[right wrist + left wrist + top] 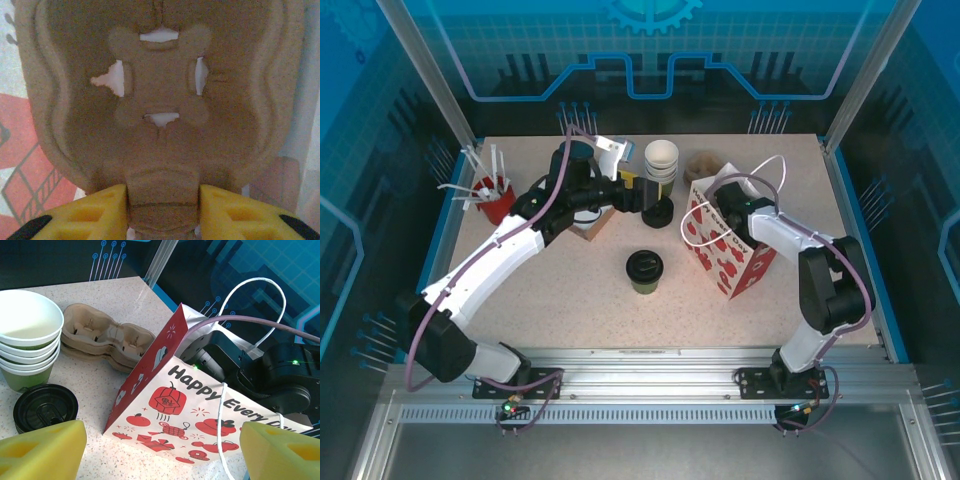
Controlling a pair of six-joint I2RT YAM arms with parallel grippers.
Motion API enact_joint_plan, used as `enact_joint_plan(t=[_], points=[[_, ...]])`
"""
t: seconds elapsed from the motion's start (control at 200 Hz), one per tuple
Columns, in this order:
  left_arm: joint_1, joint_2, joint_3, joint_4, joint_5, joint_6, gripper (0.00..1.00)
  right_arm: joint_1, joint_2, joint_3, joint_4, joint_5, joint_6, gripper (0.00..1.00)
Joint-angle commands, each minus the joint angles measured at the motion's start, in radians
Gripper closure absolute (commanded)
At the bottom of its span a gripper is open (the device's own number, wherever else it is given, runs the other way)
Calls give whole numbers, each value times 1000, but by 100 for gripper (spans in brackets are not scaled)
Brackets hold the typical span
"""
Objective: Pack the takeout coffee
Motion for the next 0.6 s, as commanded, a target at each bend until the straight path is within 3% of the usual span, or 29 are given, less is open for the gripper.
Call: enact_joint_plan(t=[0.0,0.255,0.33,0.595], points=[[4,-26,-14,21,-19,1,18,14,13,-5,2,24,-6,57],[5,-29,-20,16,-24,8,18,13,-95,56,-68,-1,4,40],[4,-30,-24,16,-25,7,18,14,-118,71,-88,-9,1,31],[4,-38,-35,9,-36,18,18,12,-181,139,-149,2,-9,29]])
